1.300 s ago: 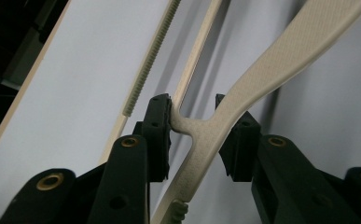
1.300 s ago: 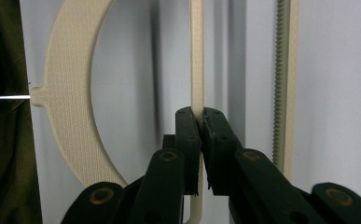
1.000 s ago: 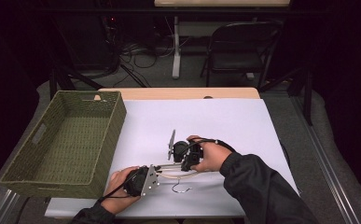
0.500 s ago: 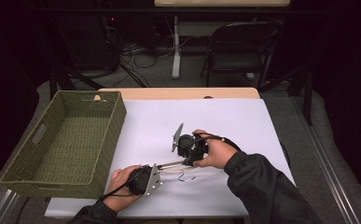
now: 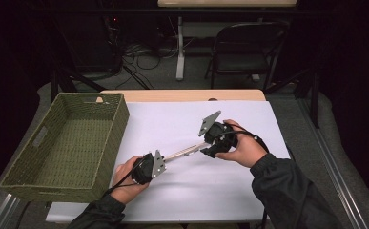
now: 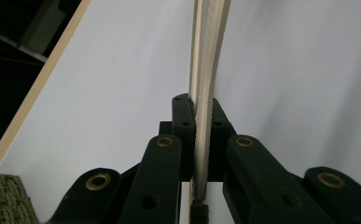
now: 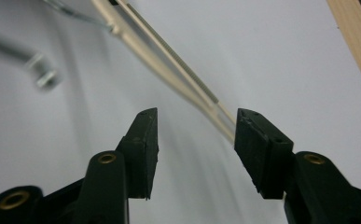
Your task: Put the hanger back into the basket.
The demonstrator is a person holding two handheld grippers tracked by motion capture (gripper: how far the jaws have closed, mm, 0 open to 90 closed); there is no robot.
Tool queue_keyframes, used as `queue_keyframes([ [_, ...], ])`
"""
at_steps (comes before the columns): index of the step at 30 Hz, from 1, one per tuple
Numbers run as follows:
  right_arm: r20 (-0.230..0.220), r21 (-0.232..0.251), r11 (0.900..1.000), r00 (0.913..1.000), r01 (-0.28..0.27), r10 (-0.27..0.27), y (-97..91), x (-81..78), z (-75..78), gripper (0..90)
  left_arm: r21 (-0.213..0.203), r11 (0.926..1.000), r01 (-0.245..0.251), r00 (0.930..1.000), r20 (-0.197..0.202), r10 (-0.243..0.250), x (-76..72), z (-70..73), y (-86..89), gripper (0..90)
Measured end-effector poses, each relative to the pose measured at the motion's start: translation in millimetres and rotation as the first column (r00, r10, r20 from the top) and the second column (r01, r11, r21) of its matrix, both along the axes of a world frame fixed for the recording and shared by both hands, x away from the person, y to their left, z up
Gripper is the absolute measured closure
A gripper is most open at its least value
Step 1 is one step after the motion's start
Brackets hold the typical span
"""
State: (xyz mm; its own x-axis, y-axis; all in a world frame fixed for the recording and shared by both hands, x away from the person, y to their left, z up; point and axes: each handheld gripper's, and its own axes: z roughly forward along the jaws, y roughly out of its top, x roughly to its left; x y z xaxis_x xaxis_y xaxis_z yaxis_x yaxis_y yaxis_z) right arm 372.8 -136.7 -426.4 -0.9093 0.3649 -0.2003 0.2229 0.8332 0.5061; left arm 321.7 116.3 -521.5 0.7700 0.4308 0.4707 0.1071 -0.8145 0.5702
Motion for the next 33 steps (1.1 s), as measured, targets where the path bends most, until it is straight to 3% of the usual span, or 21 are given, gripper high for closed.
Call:
queue_keyframes([
  [10,0.007,0.013,0.9995,0.9996,0.027,-0.027,-14.5,-1.0,-5.2,48.4,-0.067,0.9905,-0.120,0.9903,-0.077,0.115,34.2,12.3,1.8,87.1],
  [15,0.005,0.017,0.9991,0.9992,0.039,-0.039,-17.9,-3.0,-8.1,47.9,-0.090,0.9782,-0.187,0.9766,-0.125,0.175,50.1,17.2,1.5,87.2],
  [24,0.003,0.021,0.9986,0.9988,0.049,-0.049,-19.8,-8.2,-18.1,47.3,-0.146,0.9543,-0.261,0.9508,-0.210,0.228,70.8,21.0,2.3,87.3],
  [27,0.006,0.028,0.9979,0.9983,0.057,-0.058,-20.9,-9.1,-20.5,47.3,-0.176,0.9385,-0.297,0.9370,-0.243,0.251,76.2,24.7,2.8,87.3],
  [29,0.003,0.031,0.9976,0.9981,0.062,-0.062,-21.4,-9.8,-22.0,46.8,-0.208,0.9200,-0.332,0.9229,-0.273,0.272,79.8,29.1,3.1,87.3],
  [33,0.000,0.043,0.9958,0.9967,0.081,-0.081,-22.3,-12.4,-27.8,45.0,-0.250,0.8901,-0.381,0.9027,-0.308,0.300,85.5,38.1,4.2,87.3],
])
